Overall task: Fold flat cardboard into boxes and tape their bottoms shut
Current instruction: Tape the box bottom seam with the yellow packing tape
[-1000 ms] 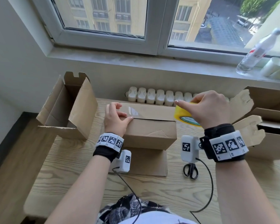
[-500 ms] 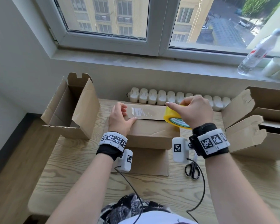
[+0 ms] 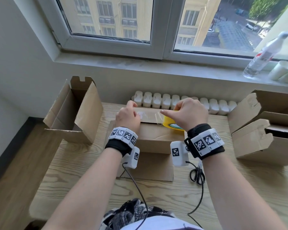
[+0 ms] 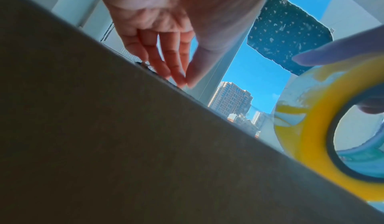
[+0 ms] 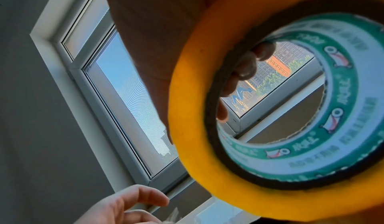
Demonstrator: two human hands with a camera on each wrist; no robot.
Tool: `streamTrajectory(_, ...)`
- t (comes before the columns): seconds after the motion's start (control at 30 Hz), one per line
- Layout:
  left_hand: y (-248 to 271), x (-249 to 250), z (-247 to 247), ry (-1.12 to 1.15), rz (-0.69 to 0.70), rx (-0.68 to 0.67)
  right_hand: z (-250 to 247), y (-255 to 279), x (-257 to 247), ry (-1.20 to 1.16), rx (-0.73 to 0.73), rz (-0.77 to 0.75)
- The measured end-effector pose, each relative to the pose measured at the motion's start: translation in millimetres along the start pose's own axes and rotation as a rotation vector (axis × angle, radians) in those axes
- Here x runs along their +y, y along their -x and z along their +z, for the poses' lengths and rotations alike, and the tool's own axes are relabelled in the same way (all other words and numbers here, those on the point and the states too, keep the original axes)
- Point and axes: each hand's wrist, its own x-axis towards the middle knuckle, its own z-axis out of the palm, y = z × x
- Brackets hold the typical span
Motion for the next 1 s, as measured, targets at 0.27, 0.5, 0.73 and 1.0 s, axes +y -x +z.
streamTrajectory(0.27, 18.5, -5.7, -6.2, 0.072, 0.016, 0.108, 5.0, -4.7, -6.6, 0.071, -0.052, -0.005)
streamTrajectory(0.5, 15.4, -13.3, -12.5, 0.276, 0.021, 0.18, 7.7, -10.9, -10.5, 0.099, -0.08, 0.005)
streamTrajectory(0.73, 29.0, -37.3, -16.3, 0.49, -0.14, 0.312, 12.5, -16.7, -14.6, 0.153, -0.104, -0.005)
streamTrajectory(1.0, 27.4, -44.0, -12.1, 0.599, -0.297, 0.315, 17.9, -21.9, -20.0, 0.202, -0.121, 0.001)
